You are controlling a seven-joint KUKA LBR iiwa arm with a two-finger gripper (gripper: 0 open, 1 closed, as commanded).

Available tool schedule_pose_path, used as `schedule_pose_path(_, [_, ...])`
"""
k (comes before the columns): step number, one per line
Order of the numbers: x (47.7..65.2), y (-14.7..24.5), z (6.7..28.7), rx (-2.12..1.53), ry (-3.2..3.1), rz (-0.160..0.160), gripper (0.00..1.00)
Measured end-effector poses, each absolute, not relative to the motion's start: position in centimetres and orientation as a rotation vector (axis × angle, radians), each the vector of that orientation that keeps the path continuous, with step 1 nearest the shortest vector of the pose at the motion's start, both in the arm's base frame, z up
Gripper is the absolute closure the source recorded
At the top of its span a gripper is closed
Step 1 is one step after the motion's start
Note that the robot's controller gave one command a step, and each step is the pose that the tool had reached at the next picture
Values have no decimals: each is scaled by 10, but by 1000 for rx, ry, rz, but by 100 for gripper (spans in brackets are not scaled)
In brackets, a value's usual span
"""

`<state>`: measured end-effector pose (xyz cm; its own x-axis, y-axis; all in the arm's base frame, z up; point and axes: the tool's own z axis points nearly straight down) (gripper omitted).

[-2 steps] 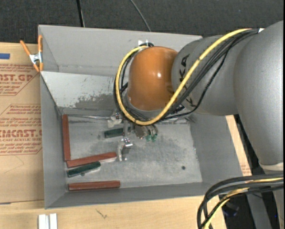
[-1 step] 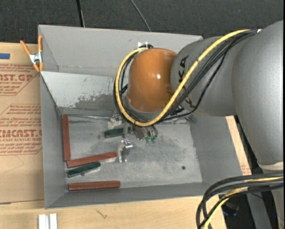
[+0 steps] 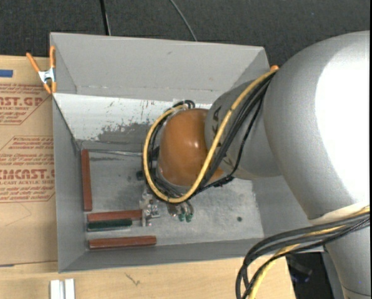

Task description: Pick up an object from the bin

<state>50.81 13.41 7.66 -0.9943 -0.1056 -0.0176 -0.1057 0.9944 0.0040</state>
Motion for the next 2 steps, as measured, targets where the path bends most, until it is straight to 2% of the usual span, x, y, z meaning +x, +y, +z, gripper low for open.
schedule_pose_path(1, [508, 134, 77, -165, 3120, 8, 100])
schedule_pose_path(2, [502, 133, 122, -154, 3144, 0, 100])
